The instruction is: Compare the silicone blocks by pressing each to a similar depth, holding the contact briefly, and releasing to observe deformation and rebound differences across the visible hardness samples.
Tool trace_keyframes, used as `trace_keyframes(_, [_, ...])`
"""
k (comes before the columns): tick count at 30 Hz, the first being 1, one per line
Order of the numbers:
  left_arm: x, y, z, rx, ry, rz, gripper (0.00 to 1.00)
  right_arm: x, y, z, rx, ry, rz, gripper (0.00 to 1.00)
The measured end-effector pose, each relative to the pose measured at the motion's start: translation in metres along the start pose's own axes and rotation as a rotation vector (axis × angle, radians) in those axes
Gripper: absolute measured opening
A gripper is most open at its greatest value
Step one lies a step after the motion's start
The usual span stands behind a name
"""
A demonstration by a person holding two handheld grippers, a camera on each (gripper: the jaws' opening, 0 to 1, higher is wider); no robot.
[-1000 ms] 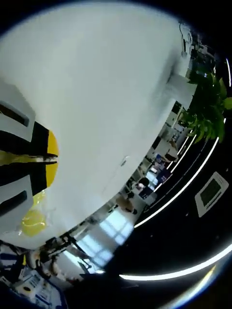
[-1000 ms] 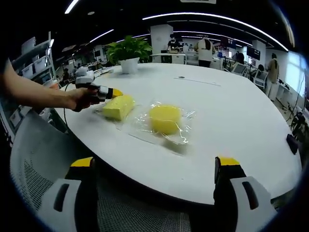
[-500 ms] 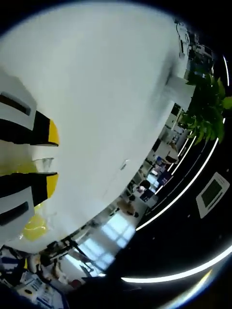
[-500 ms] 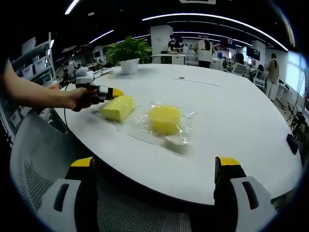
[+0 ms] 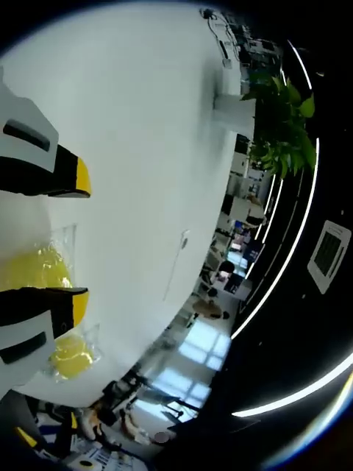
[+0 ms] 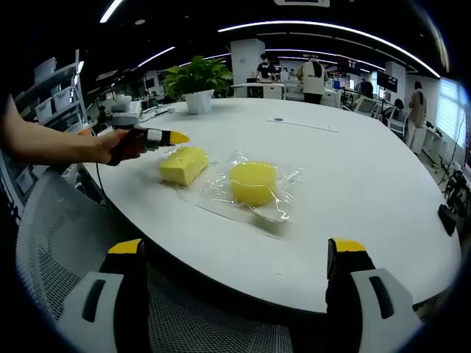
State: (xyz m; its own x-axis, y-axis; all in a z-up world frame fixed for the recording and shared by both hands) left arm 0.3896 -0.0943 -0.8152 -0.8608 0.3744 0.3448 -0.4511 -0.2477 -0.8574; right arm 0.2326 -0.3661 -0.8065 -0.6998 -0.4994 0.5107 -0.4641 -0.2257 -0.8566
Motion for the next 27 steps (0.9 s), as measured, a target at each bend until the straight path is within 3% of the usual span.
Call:
trace_keyframes(6, [0.013, -0.013, 0.008, 0.01, 0.034, 0.041, 0.58, 0.0, 0.0, -0.001, 0.005, -0.006, 0.0, 0.96])
trace_keyframes(9, [0.02, -0.006, 0.013, 0.005, 0.047, 0.0, 0.65, 0.0, -0.001, -0.001, 0.005, -0.005, 0.003, 0.96])
trace_keyframes(13, [0.033, -0.004, 0.022, -0.028, 0.08, -0.004, 0.67, 0.0, -0.002, -0.001, 0.007, -0.002, 0.009, 0.96])
trace_keyframes(17, [0.047, -0.004, 0.048, 0.062, 0.201, -0.029, 0.73, 0.0, -0.001, -0.001, 0.014, -0.003, 0.004, 0.95])
trace_keyframes(22, [0.064, -0.016, 0.059, -0.006, 0.226, 0.007, 0.78, 0.0, -0.001, -0.002, 0.019, -0.006, 0.005, 0.95])
trace_keyframes(27, [0.076, -0.024, 0.063, -0.017, 0.229, 0.045, 0.78, 0.001, -0.001, -0.003, 0.022, -0.01, 0.006, 0.95])
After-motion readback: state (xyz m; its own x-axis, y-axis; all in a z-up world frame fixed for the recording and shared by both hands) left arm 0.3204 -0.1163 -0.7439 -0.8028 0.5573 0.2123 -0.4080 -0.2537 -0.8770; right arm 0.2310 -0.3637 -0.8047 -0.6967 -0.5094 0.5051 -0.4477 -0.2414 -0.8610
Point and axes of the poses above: the point that each gripper's makers call its tool centre point, and the gripper's own axes: x roughly backward along the fingers, z roughly to its right, y roughly out of its underside, the point moved 1 cm from there along x, roughly backward along the fingers, and after that the axes turned 3 degrees about z, right-handed, at the moved point
